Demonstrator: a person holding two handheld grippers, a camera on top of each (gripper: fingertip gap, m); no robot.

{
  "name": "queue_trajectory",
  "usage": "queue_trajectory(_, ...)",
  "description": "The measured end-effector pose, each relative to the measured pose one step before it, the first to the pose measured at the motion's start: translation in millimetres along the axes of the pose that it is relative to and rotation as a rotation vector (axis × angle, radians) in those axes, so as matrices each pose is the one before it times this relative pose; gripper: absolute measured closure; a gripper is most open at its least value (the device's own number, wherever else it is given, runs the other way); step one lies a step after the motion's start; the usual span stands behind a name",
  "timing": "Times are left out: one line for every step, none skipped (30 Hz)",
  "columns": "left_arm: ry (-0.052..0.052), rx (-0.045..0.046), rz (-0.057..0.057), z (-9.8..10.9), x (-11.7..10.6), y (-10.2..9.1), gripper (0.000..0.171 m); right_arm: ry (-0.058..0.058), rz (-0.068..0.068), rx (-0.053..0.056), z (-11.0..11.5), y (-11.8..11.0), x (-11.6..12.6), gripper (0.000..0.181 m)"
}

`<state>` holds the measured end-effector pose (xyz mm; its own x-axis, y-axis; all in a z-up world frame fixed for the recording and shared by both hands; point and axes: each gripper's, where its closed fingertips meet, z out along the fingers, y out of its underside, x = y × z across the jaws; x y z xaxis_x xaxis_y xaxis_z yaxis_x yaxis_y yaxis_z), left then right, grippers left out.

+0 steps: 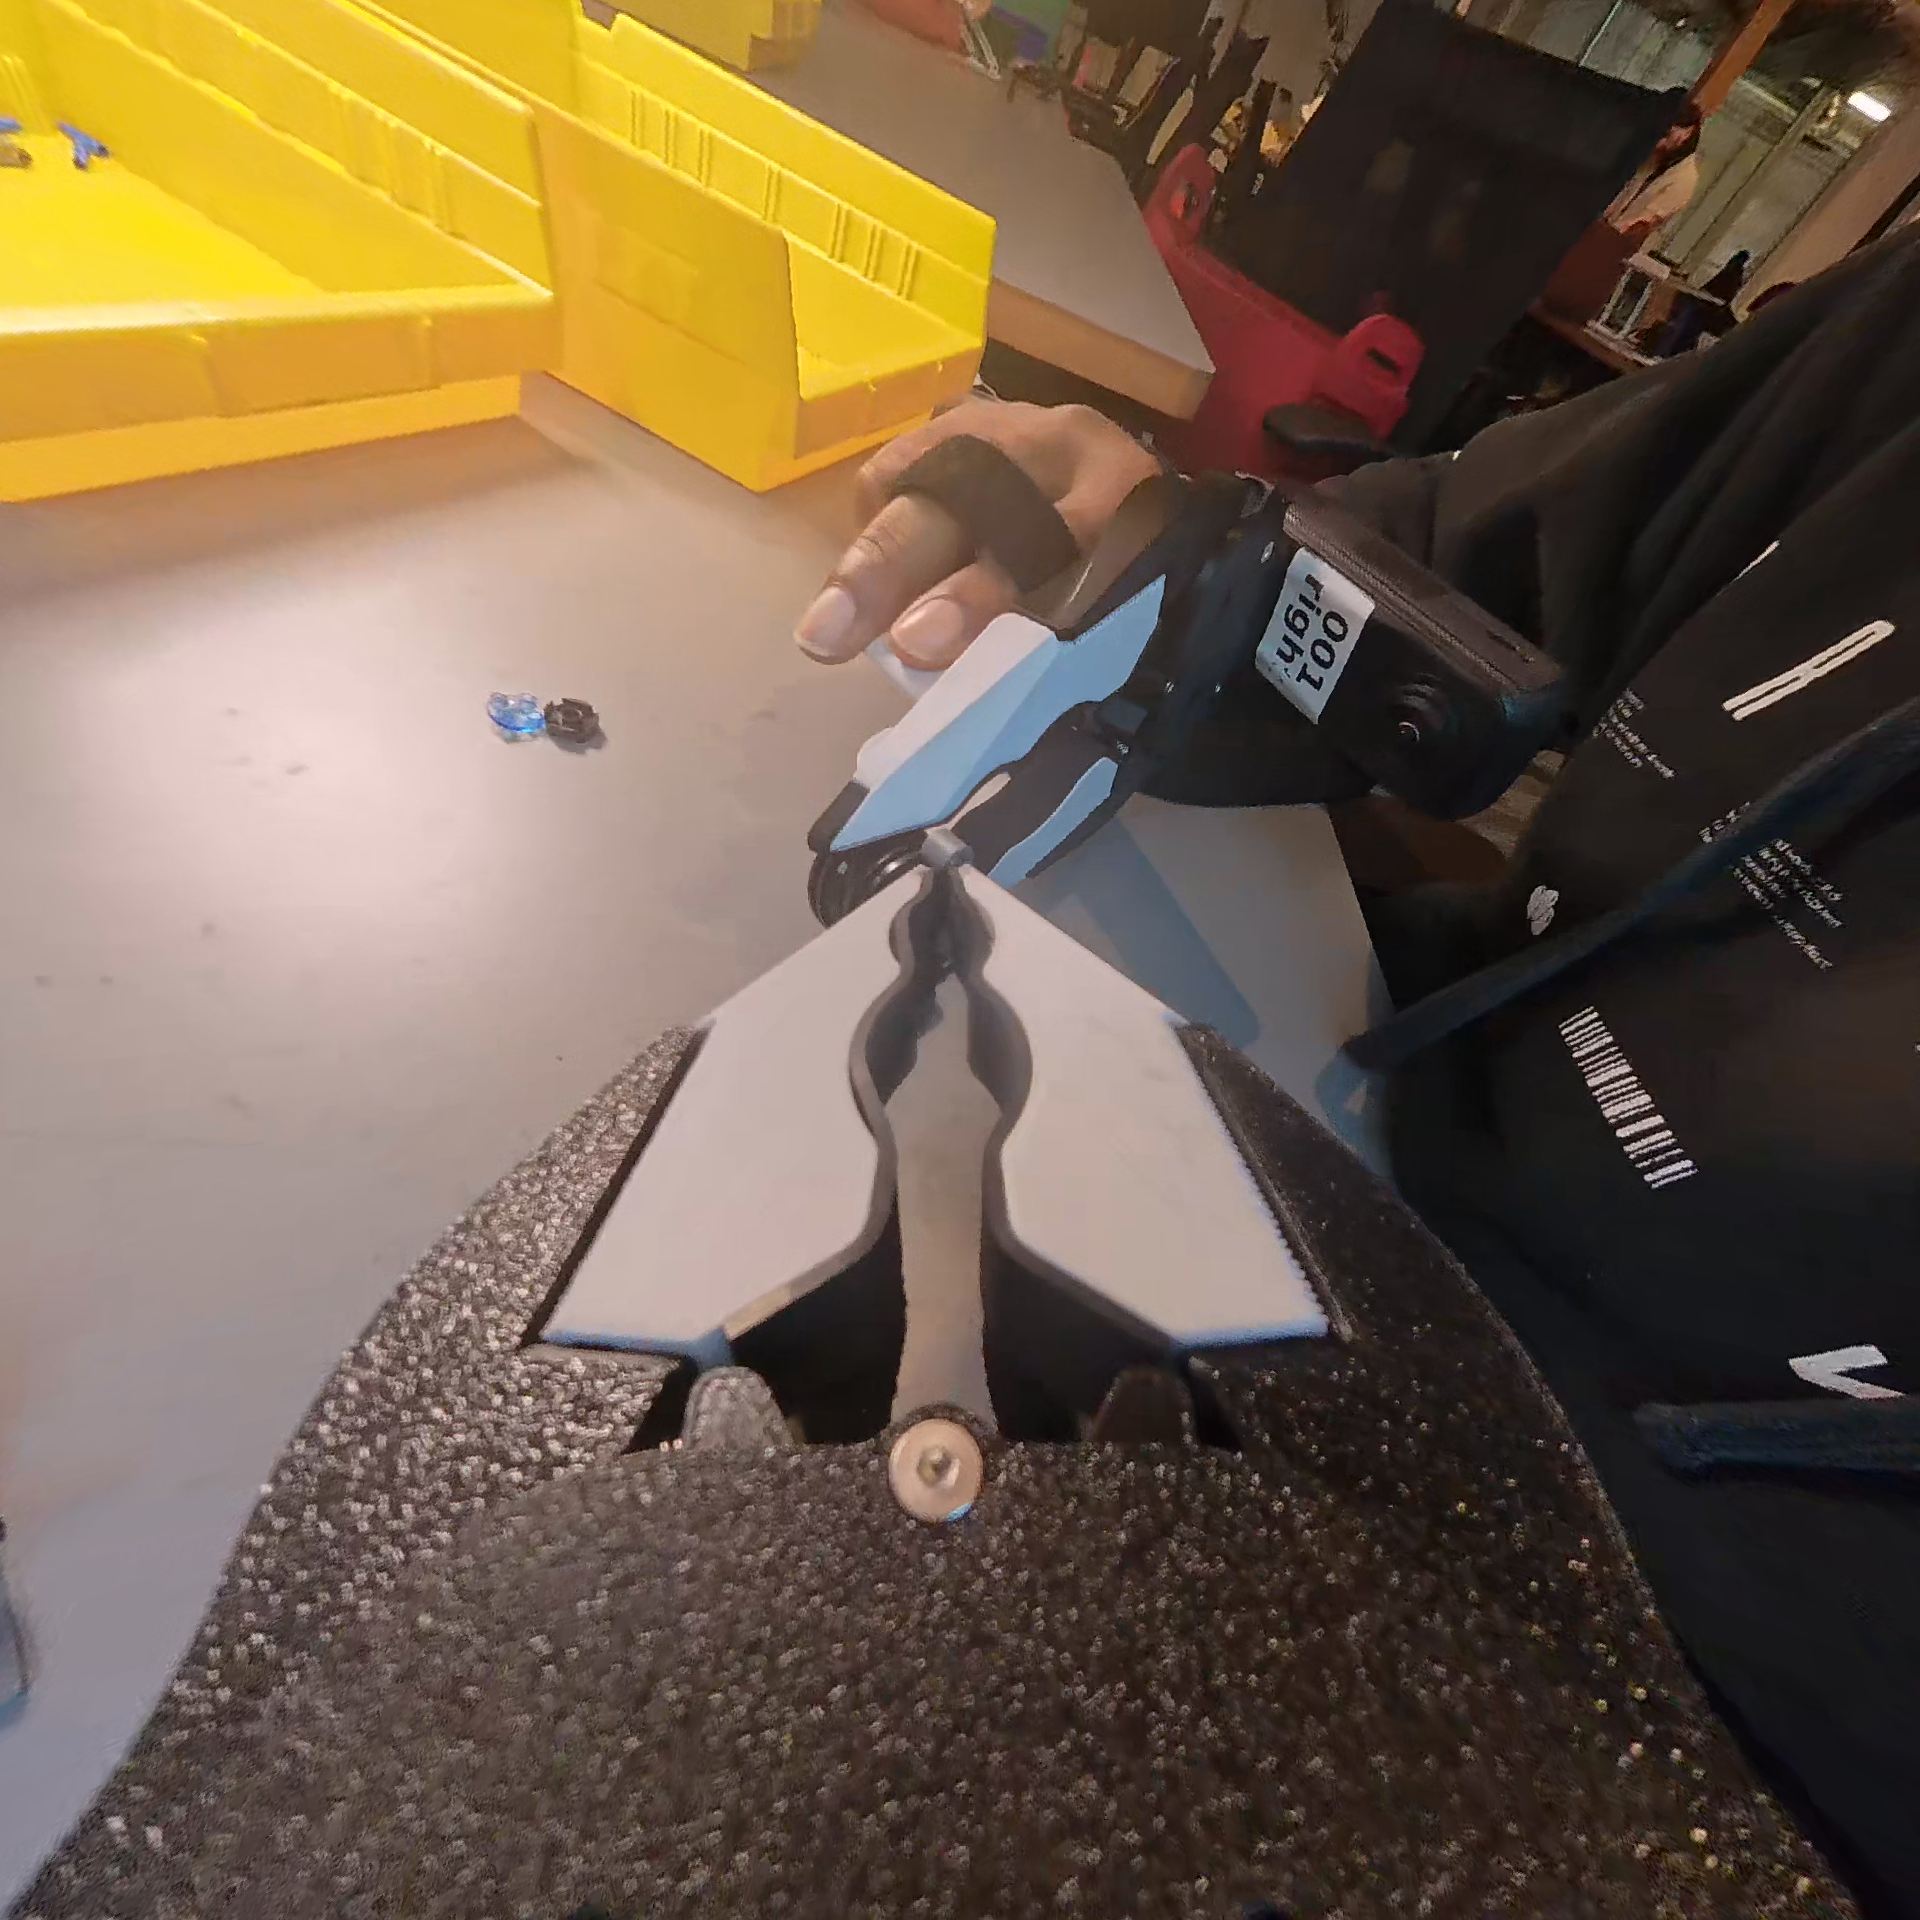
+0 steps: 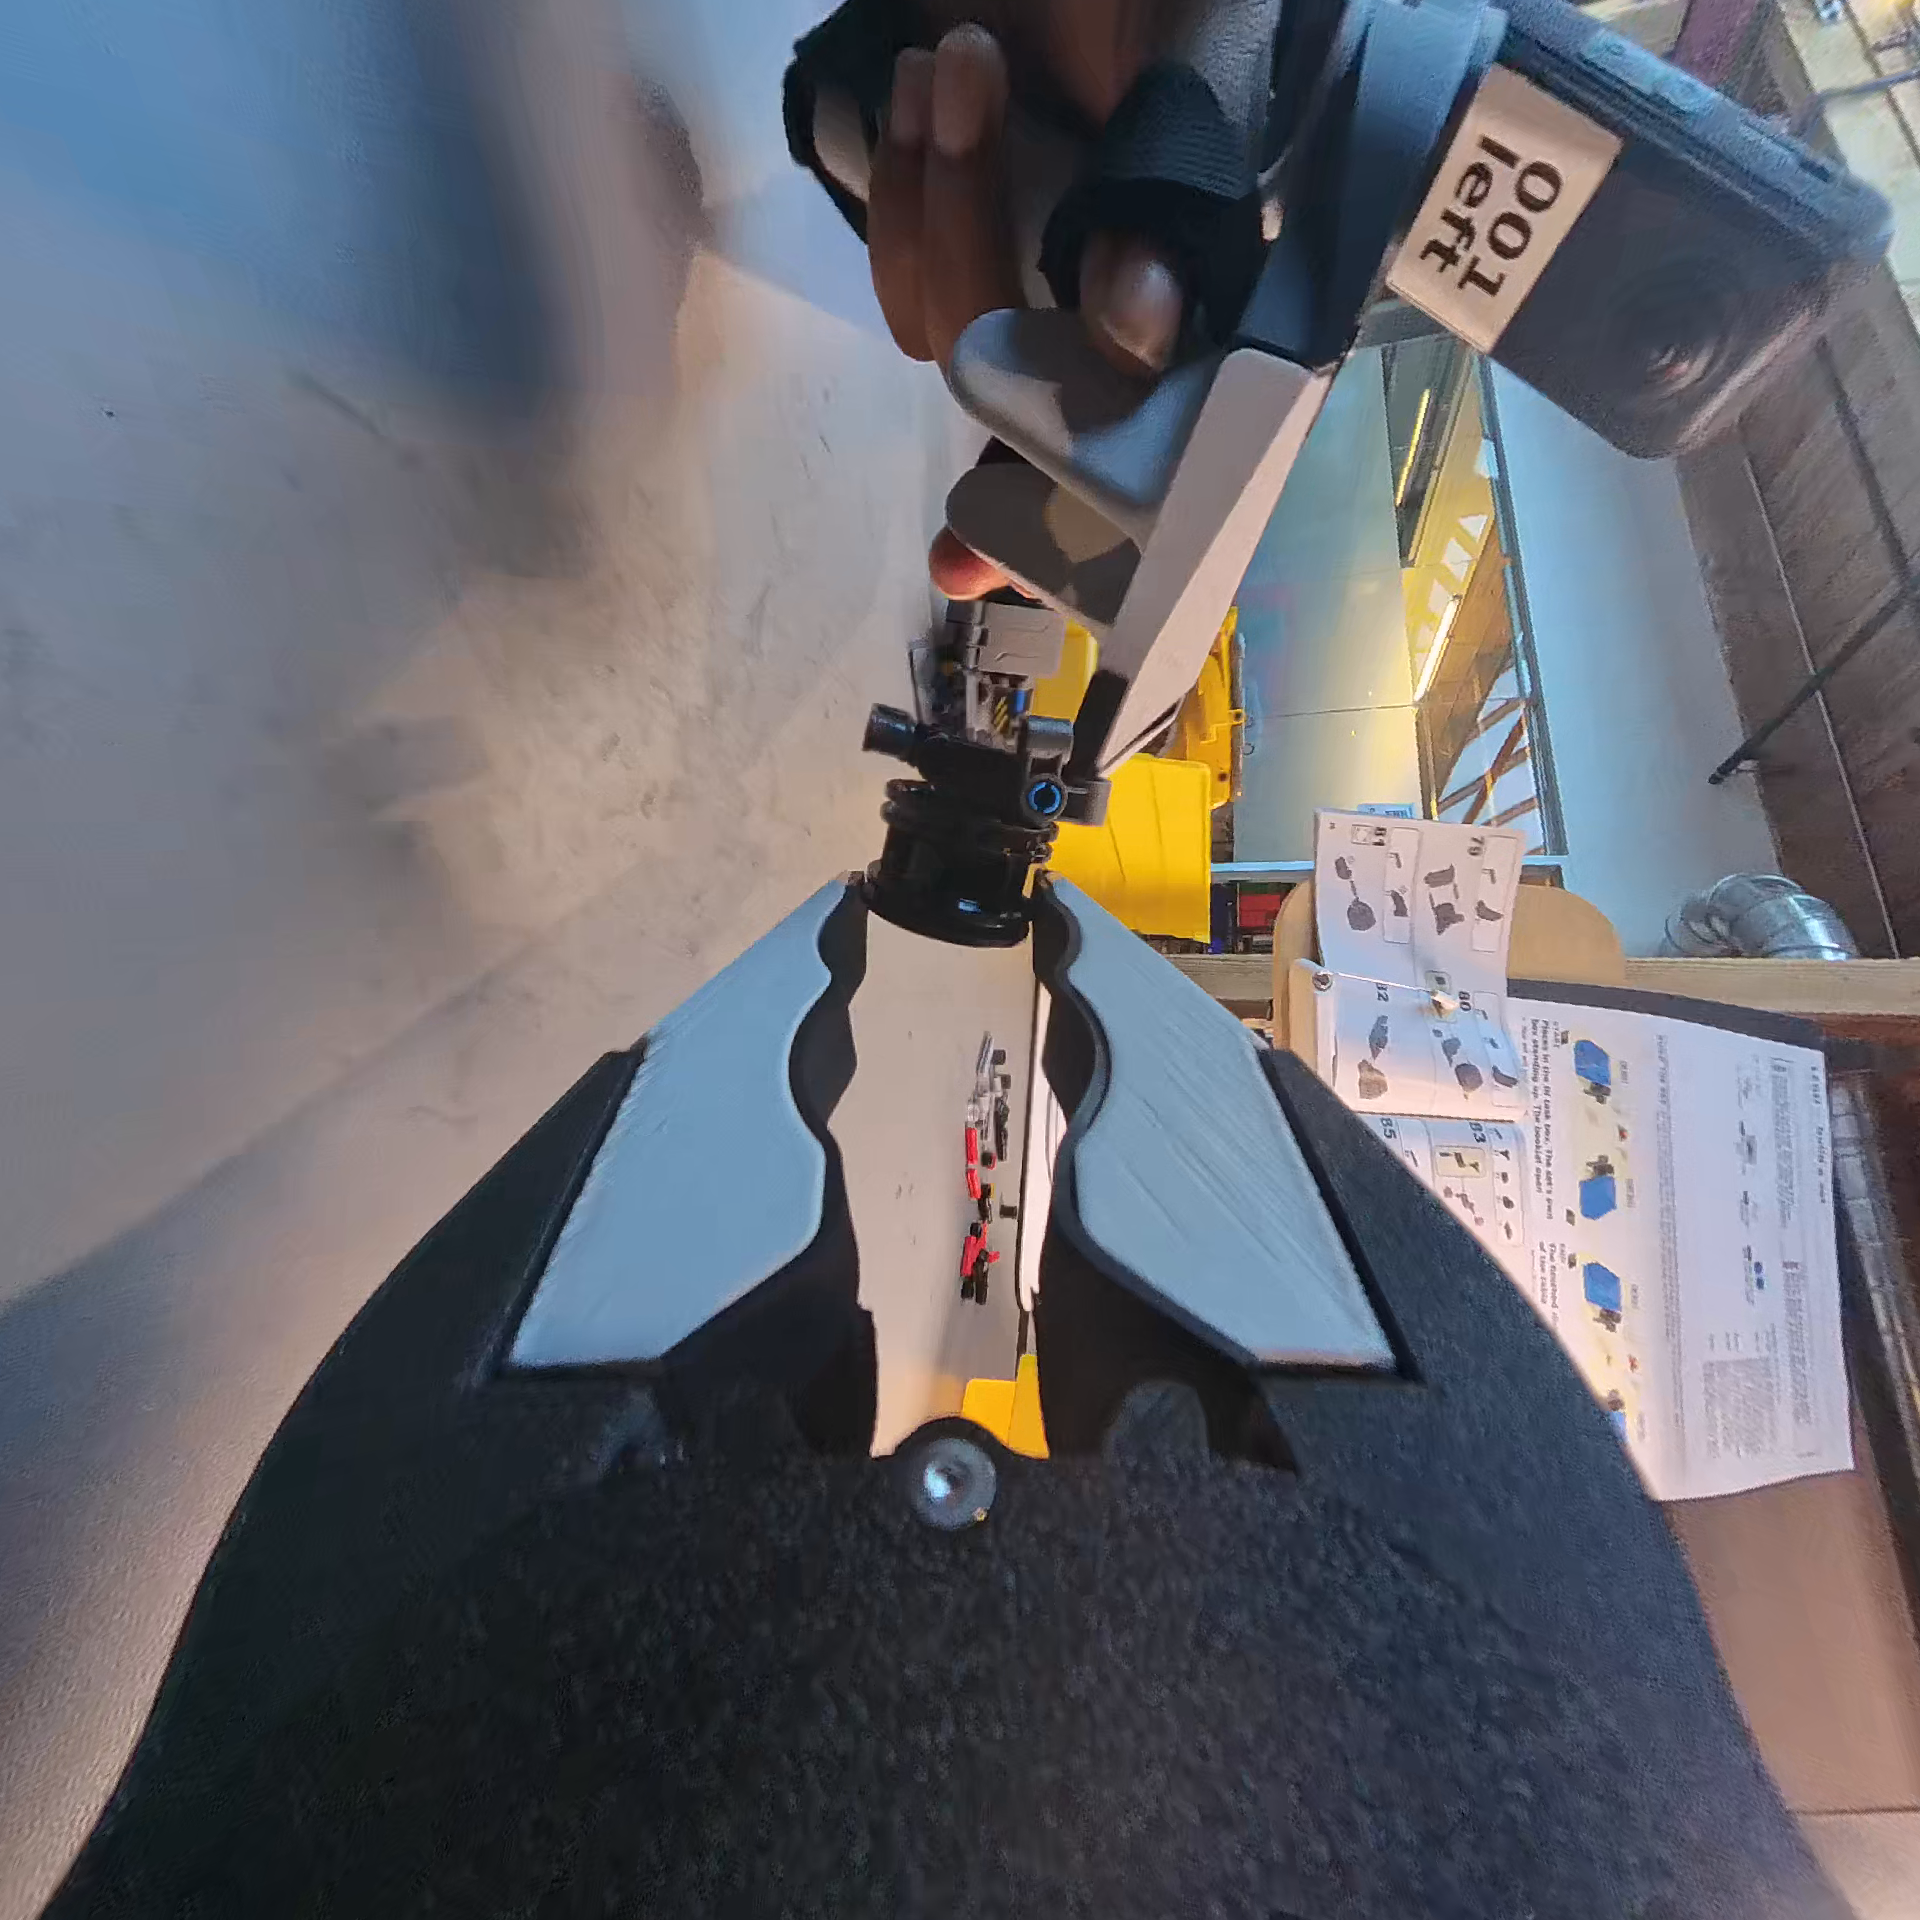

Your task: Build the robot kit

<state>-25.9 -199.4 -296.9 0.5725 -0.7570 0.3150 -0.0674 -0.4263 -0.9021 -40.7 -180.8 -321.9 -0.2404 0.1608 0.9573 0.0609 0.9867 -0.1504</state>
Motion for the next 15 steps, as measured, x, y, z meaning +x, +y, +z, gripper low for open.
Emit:
queue_trajectory(0.0011,-0.01719,-0.0154,0.75,-0.79,3.13,0.171,-0.0113,-0.0103,-0.0032,0.72,0.38,-3.02,0.15)
queue_trajectory(0.004,-0.01413,-0.0208,0.86,-0.69,2.76,0.171,-0.0094,-0.0077,-0.0028,0.74,0.09,-2.86,0.15)
queue_trajectory(0.0058,-0.008,-0.0211,0.66,-0.41,1.95,0.171,-0.0053,-0.0062,-0.002,0.74,-0.19,-2.11,0.15)
queue_trajectory(0.0066,-0.00739,-0.0184,0.82,0.0,1.75,0.171,-0.0067,-0.0067,-0.0022,0.62,-0.42,-1.91,0.15)
queue_trajectory(0.004,-0.00825,-0.0201,0.88,-0.27,1.76,0.171,-0.0063,-0.0078,-0.0036,0.87,-0.03,-1.85,0.15)
queue_trajectory(0.0,-0.01033,-0.0233,0.9,-0.88,1.92,0.171,-0.0074,-0.0109,-0.0073,1.05,0.51,-2.17,0.15)
queue_trajectory(0.0007,-0.00862,-0.0213,0.81,-0.94,1.82,0.171,-0.0055,-0.0092,-0.0045,0.94,0.19,-1.98,0.15)
queue_trajectory(0.0039,-0.00729,-0.0225,0.76,-0.39,1.76,0.171,-0.0051,-0.0075,-0.0026,0.8,-0.21,-1.81,0.15)
queue_trajectory(0.0039,-0.0046,-0.019,0.63,-0.38,1.26,0.171,-0.0031,-0.0056,-0.0031,0.97,-0.2,-1.29,0.15)
queue_trajectory(-0.0054,-0.00198,-0.0139,0.17,-1.64,0.77,0.171,-0.0051,-0.0037,-0.0076,0.93,0.86,-1.14,0.15)
queue_trajectory(-0.0115,0.00074,-0.0137,-0.24,-2.52,0.27,0.171,-0.0018,-0.0012,-0.0092,0.98,1.73,-0.54,0.15)
queue_trajectory(-0.0067,0.00557,-0.0068,-0.6,-1.83,-0.68,0.17,0.0009,0.0072,-0.0022,0.71,0.99,0.37,0.15)
queue_trajectory(-0.0051,0.01006,0.0002,-1.21,-1.49,-1.51,0.168,0.0041,0.0124,-0.0013,0.31,0.79,1.57,0.15)
queue_trajectory(-0.0044,0.01438,0.0052,-1.94,-1.19,-2.85,0.163,0.0082,0.0133,-0.009,0.58,1.93,2.56,0.15)
queue_trajectory(-0.0006,0.01671,0.0082,-2.6,-0.4,-3.55,0.159,0.0085,0.0095,-0.0197,0.67,3.74,2.64,0.15)
